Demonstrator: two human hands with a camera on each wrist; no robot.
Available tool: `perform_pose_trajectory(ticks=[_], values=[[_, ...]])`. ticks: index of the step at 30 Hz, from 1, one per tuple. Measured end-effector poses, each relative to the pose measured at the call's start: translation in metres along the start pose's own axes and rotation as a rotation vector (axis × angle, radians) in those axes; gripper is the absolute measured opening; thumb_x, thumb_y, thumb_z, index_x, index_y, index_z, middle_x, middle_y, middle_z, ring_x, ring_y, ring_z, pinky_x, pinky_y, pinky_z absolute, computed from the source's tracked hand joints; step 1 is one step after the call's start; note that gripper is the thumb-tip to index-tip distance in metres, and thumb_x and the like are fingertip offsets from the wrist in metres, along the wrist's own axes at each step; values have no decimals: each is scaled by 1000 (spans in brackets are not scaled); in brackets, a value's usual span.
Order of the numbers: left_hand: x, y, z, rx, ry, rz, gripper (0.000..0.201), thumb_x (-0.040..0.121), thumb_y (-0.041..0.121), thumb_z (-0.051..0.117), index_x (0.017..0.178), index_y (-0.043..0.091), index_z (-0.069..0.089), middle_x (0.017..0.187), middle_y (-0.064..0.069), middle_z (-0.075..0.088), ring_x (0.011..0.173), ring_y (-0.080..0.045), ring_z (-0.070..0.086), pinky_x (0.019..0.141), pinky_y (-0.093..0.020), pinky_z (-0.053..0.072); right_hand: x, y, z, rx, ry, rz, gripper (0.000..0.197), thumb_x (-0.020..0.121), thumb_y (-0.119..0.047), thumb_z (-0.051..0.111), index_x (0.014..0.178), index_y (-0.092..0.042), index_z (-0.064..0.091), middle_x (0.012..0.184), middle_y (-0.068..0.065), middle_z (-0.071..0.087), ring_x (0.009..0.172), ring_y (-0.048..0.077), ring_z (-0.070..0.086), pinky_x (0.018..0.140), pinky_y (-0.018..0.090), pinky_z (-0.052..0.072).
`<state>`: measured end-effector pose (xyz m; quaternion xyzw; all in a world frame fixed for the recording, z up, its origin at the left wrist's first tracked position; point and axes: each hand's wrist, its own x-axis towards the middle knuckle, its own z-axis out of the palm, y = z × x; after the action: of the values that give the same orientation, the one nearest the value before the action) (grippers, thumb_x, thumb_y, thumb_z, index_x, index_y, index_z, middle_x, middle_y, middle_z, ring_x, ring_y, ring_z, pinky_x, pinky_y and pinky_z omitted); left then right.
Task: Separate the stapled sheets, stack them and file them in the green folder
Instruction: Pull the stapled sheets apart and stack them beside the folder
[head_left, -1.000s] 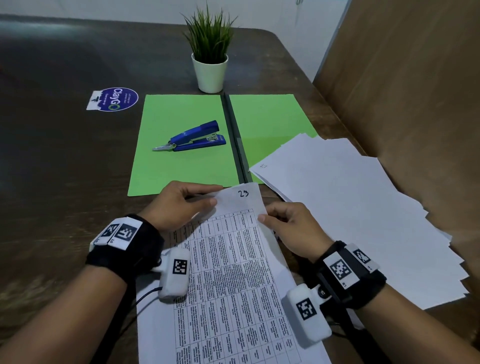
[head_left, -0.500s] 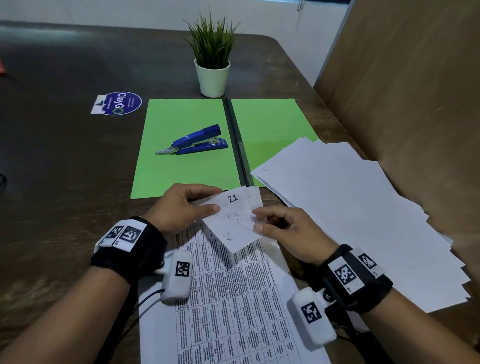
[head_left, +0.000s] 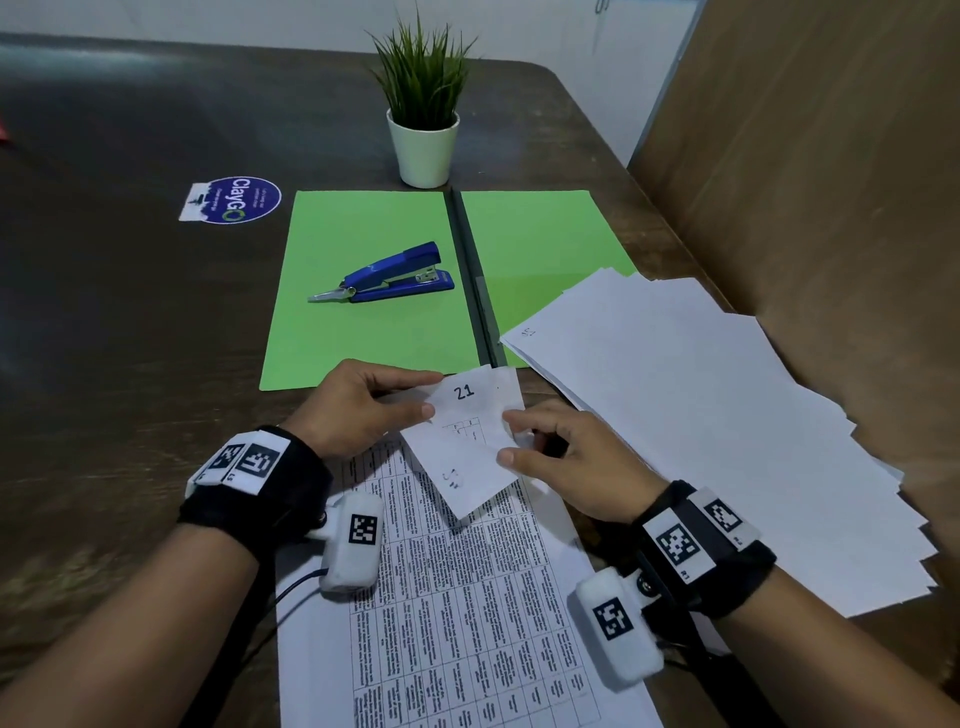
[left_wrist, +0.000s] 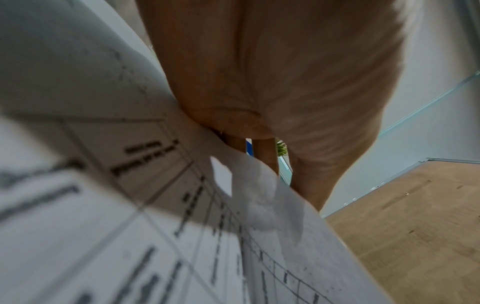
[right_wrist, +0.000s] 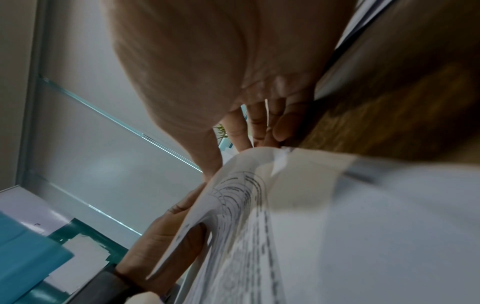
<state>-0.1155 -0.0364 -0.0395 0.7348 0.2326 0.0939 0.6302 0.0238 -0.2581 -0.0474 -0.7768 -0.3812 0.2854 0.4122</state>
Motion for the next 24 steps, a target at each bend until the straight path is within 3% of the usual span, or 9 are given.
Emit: perform_pose_trajectory(ticks=[3,6,9,12,16,20,22,24], values=[[0,1,-1,27,0,-1,32,81,4,79,107,23,77,105,6,78,103,-14,72,95,-26,55,0,0,0,-16,-7,-12,44,86,-34,76,128,-25,65,116,-11,58,98,9,61,98,28,48],[0,1,-2,93,34,-18,21,78,9,83,95,20,81,100,5,79,97,-15,73,90,-26,58,-1,-2,0,4,-20,-24,33,87,-31,75,119,-33,67,107,-14,56,88,13,60,90,28,50],[1,3,-1,144,43,-61,13,75,12,86,86,17,81,94,0,79,86,-15,73,83,-26,58,-1,-3,0,15,-16,-33,28,86,-32,75,110,-43,66,105,-11,57,81,4,56,85,22,49],[0,11,-1,198,-17,-72,4,79,16,84,82,15,82,84,1,79,74,-10,71,72,-25,55,2,-12,0,-21,19,-32,22,87,-31,75,107,-39,68,102,-5,60,71,-1,51,76,20,46],[-1,17,-1,265,-39,-92,10,81,22,83,73,16,79,63,6,73,52,-2,61,53,-16,45,13,-28,5,-274,80,-79,11,87,-37,72,94,-30,75,87,-5,62,76,11,60,75,30,50],[0,16,-5,335,-40,-155,16,76,32,85,73,17,80,68,1,75,59,-14,63,59,-26,49,18,-39,0,-333,103,-134,13,90,-28,70,80,-20,75,77,-10,58,76,15,60,77,32,50],[1,14,-8,362,-19,-174,27,68,40,83,72,13,78,64,-3,69,57,-19,55,59,-32,44,18,-40,-11,-248,174,-119,19,89,-21,70,70,-20,68,73,-11,58,73,13,57,74,30,47],[1,14,-10,366,7,-191,19,69,35,84,69,16,79,64,-6,70,58,-21,56,60,-33,45,17,-40,-20,-121,283,-79,31,88,-15,69,60,-20,55,63,-10,50,62,12,48,66,28,40]])
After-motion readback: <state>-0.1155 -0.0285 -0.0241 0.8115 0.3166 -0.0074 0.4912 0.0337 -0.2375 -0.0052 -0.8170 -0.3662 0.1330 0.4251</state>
